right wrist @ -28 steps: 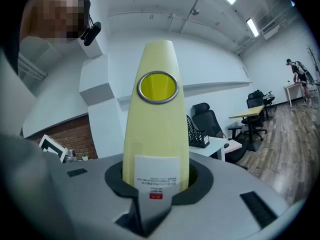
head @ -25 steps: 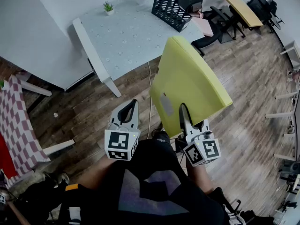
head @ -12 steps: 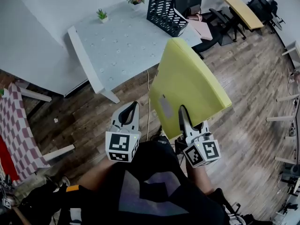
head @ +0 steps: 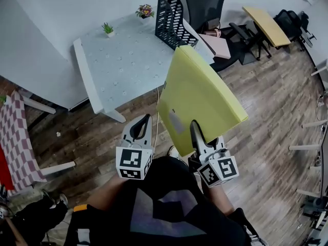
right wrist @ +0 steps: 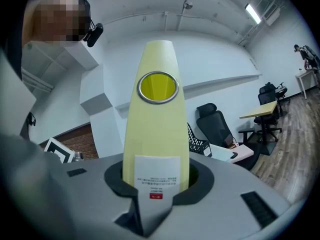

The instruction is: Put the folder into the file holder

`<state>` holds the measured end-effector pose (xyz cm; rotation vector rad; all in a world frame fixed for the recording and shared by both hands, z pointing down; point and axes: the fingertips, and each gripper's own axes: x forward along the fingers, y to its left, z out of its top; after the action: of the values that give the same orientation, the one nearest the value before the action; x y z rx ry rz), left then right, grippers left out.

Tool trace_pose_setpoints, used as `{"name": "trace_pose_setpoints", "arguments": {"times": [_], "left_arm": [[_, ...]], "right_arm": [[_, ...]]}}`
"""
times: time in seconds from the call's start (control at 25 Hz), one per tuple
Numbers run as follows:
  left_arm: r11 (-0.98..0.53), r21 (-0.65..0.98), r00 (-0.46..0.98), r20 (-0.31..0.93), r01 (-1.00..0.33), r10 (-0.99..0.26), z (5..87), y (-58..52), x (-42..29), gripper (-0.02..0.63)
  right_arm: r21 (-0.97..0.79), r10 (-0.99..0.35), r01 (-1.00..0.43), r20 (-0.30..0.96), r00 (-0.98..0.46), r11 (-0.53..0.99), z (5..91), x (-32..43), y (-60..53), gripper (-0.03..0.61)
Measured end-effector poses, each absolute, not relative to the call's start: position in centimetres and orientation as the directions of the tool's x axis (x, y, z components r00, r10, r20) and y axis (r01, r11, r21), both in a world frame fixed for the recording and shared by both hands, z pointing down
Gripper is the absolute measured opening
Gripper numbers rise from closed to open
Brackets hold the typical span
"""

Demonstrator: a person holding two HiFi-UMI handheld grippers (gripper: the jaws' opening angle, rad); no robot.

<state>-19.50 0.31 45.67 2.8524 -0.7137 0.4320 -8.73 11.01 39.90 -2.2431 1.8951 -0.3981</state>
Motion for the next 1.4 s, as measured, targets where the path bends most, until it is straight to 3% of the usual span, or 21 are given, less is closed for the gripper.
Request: {"name": "trace_pose_setpoints", "arguments": {"times": [0.56,1.4], "left_arm": [[-0.798,0.073,0.770,0.330,-0.598,-0.547,45.7,2.9,-11.2,0.005],[-0.847,0.089,0.804,0.378,-0.525,-0.458,48.0,-2.2,-2.5,0.005]], "right_arm": [[-0.289,-0.998,-0.957,0.056,-0.004,-0.013,39.4,0.7,11.9,0.137],[-0.285,-0.993,-0.953,0.084,0.085,-0.105,40.3,8.8,7.8,0.138]]}}
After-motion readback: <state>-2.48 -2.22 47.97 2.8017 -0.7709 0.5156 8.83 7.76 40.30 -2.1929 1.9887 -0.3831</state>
